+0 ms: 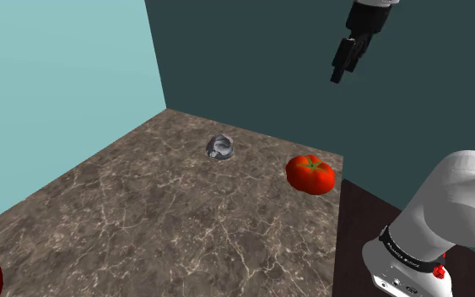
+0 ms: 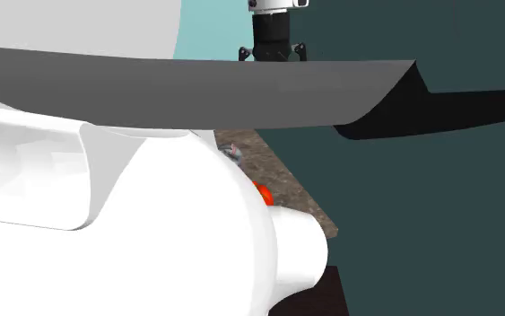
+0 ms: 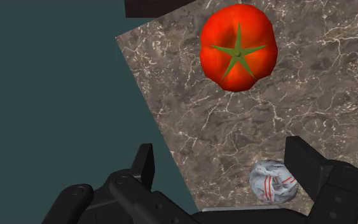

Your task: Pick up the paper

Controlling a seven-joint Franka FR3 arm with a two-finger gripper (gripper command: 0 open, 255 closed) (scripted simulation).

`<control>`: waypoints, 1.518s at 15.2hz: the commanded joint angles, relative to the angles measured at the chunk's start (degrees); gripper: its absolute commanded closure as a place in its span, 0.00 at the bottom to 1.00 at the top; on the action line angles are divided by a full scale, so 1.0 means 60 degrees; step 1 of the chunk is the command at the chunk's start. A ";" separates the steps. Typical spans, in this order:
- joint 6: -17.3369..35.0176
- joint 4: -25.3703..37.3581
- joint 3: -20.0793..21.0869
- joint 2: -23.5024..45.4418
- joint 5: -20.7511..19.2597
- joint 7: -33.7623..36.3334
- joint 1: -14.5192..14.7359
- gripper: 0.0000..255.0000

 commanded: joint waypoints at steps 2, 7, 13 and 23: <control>0.0263 -0.0011 -0.0039 0.0268 0.0029 -0.0107 0.0074 0.00; 0.1500 0.0109 -0.0207 0.1704 0.0215 -0.0670 0.0444 0.00; 0.2754 0.0619 -0.0334 0.3580 0.0546 -0.1413 0.0879 0.00; 0.4140 0.2288 -0.0263 0.6865 0.1304 -0.2753 0.1455 0.00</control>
